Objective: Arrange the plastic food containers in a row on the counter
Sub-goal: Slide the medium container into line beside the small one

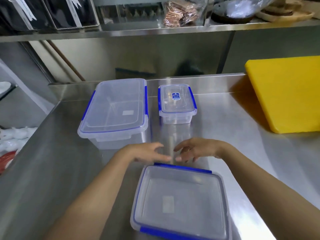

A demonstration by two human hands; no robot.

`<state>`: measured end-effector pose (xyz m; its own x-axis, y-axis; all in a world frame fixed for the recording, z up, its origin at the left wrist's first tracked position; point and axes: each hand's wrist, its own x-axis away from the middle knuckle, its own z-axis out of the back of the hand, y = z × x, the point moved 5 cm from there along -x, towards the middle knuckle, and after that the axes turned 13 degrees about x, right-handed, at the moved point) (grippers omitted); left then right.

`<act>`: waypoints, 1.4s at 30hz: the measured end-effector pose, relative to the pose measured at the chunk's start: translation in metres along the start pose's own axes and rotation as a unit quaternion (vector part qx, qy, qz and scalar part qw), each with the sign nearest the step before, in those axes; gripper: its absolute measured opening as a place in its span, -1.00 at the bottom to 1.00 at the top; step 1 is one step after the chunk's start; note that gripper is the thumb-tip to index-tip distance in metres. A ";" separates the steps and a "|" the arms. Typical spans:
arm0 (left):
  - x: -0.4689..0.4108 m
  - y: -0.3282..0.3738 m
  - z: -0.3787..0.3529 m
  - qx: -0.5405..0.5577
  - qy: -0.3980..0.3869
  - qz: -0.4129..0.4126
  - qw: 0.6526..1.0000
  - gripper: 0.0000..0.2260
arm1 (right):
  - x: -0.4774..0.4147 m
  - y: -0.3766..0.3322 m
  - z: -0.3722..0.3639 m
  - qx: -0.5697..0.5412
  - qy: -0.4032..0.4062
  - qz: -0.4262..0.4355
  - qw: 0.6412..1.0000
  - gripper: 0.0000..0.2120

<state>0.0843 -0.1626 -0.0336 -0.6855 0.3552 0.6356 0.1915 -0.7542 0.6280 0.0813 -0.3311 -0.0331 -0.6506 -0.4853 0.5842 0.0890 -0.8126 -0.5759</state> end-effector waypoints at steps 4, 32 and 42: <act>0.026 -0.023 -0.013 -0.003 -0.084 0.103 0.991 -0.23 | 0.008 -0.006 -0.030 0.059 -0.064 0.000 0.996 -0.49; -0.021 0.061 -0.097 0.037 0.141 -0.186 0.972 -0.08 | 0.083 0.109 0.005 -0.153 0.519 -0.294 0.788 -0.52; -0.052 0.098 -0.092 0.040 0.253 -0.249 0.934 -0.36 | 0.091 0.127 0.010 0.114 0.257 -0.170 0.945 0.04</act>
<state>0.0743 -0.3061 -0.0463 -0.9439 0.3292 -0.0239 -0.2003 -0.5139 0.8341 0.0404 -0.4818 -0.0474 -0.9459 -0.0105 0.3243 -0.0693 -0.9698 -0.2337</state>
